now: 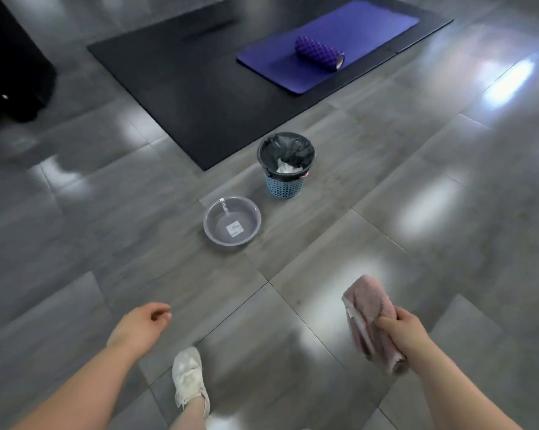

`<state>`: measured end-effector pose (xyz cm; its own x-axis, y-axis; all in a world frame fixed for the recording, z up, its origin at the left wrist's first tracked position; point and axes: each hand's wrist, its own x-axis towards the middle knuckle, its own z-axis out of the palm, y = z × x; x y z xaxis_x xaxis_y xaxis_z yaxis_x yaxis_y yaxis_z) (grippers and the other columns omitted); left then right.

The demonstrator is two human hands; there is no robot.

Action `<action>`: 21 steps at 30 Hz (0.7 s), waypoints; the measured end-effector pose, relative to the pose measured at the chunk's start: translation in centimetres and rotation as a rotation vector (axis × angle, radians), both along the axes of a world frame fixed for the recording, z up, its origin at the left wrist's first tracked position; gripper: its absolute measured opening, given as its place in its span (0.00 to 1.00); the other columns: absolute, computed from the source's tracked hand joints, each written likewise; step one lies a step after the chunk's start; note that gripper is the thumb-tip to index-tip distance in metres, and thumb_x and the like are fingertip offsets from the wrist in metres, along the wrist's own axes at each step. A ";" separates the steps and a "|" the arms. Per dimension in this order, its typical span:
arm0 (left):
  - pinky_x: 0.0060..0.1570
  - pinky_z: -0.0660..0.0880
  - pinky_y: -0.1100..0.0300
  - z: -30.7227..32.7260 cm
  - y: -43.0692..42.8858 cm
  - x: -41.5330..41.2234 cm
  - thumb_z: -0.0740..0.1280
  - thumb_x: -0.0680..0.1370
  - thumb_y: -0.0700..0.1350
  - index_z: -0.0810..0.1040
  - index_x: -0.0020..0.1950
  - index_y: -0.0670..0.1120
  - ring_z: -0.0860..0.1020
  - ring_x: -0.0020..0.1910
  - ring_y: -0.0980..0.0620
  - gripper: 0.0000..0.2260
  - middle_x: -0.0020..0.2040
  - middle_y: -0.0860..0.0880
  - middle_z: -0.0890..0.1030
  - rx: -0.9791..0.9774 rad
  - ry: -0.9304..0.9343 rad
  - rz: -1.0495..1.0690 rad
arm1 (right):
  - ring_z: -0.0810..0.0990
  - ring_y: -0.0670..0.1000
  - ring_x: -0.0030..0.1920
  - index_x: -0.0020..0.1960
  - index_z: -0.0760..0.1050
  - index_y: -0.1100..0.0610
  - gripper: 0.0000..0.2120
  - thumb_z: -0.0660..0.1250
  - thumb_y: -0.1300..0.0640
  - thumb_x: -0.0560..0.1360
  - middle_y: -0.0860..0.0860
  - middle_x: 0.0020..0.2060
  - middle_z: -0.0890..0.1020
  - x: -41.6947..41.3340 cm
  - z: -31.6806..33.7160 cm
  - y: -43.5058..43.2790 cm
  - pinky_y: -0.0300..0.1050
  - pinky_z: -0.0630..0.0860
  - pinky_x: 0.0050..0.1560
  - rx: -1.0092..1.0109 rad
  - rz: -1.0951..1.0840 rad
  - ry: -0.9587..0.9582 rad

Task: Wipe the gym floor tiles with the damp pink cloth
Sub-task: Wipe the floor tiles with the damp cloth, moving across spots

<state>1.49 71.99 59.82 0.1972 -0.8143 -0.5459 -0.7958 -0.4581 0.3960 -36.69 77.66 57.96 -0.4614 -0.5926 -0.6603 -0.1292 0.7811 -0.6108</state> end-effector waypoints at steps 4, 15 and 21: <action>0.60 0.69 0.57 -2.0 -4.2 1.9 0.63 0.76 0.41 0.76 0.59 0.41 0.76 0.59 0.44 0.12 0.60 0.41 0.79 -0.007 0.056 -0.053 | 0.72 0.55 0.40 0.49 0.75 0.68 0.09 0.60 0.72 0.71 0.59 0.41 0.76 3.7 -1.8 -2.9 0.40 0.71 0.33 0.039 -0.022 0.052; 0.59 0.69 0.57 -15.8 -16.9 6.3 0.61 0.77 0.41 0.75 0.60 0.43 0.76 0.60 0.47 0.12 0.61 0.43 0.78 0.133 0.052 -0.287 | 0.73 0.54 0.42 0.47 0.74 0.60 0.11 0.58 0.72 0.71 0.57 0.41 0.77 12.6 -14.6 -12.2 0.44 0.68 0.34 0.115 -0.078 0.092; 0.60 0.68 0.58 -32.8 -19.4 4.8 0.61 0.77 0.42 0.74 0.62 0.46 0.74 0.62 0.49 0.14 0.62 0.47 0.77 0.139 0.050 -0.454 | 0.73 0.53 0.38 0.45 0.74 0.60 0.11 0.57 0.72 0.72 0.55 0.36 0.77 13.0 -30.9 -16.1 0.41 0.71 0.37 0.094 -0.149 -0.021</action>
